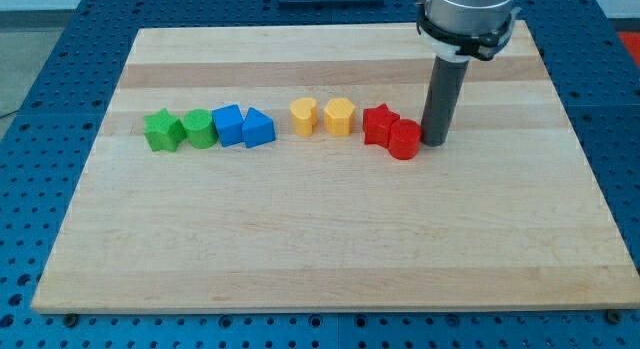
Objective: Push the red blocks to the right of the yellow hexagon
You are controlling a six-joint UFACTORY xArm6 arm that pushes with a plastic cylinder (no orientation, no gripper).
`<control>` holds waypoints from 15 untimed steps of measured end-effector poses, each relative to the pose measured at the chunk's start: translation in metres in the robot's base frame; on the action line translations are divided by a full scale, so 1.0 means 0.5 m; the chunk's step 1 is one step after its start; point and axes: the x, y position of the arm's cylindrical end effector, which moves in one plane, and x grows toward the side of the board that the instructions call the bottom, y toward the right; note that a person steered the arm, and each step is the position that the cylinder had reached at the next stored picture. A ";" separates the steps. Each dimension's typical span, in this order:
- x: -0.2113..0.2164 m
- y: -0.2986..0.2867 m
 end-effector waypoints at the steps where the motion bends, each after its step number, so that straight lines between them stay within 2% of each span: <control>1: 0.024 0.096; 2: 0.097 0.113; 3: 0.130 0.063; 6: 0.068 0.053; 7: 0.113 0.052; 8: 0.124 -0.016; 10: 0.026 -0.025; 11: 0.022 -0.003; 13: 0.101 -0.025; 15: 0.068 -0.106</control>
